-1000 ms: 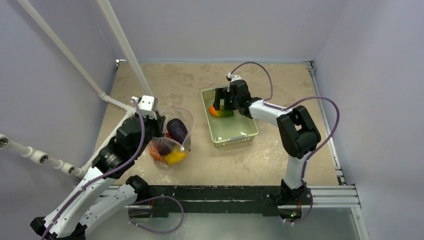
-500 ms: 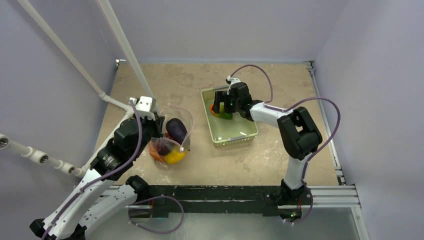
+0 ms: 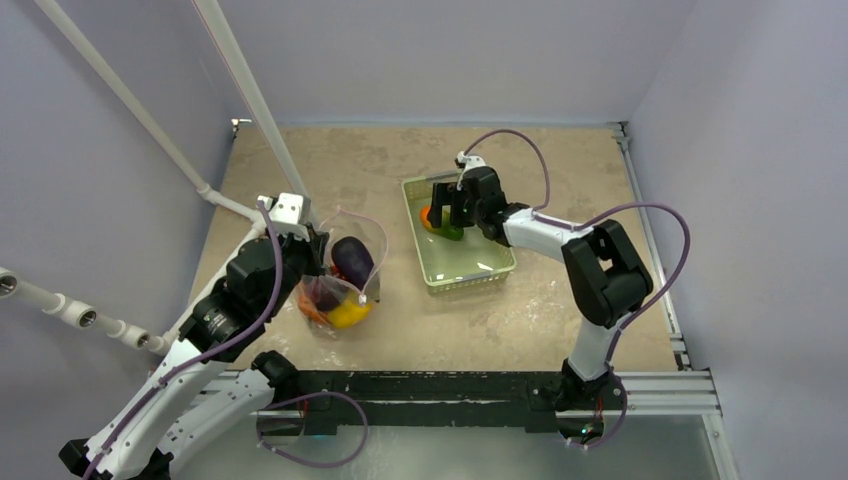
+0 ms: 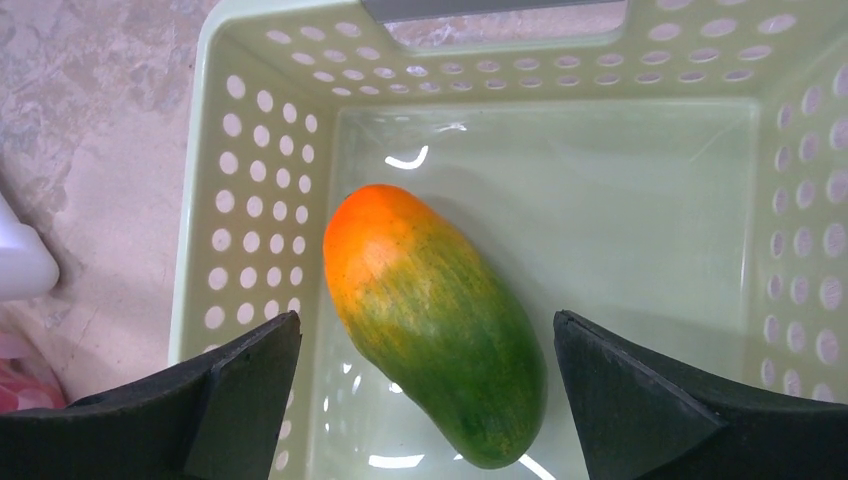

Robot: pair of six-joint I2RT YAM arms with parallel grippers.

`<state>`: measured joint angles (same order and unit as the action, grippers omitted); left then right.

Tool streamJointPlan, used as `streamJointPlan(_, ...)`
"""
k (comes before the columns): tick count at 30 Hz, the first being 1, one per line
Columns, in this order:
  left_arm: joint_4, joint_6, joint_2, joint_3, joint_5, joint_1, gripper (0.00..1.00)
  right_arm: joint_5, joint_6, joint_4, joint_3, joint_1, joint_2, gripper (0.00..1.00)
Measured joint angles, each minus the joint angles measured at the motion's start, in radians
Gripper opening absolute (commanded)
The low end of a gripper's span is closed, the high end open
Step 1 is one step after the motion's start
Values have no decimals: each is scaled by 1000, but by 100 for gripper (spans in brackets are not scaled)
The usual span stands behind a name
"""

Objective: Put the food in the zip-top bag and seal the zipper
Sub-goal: Pick up the fake fruit from the bin.

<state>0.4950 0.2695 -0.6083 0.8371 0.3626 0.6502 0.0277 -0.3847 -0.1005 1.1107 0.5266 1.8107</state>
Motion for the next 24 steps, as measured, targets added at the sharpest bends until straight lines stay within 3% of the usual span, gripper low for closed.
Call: streamJointPlan(24, 0, 0, 0, 0, 0, 0, 0, -278, 46, 131, 138, 114, 139, 95)
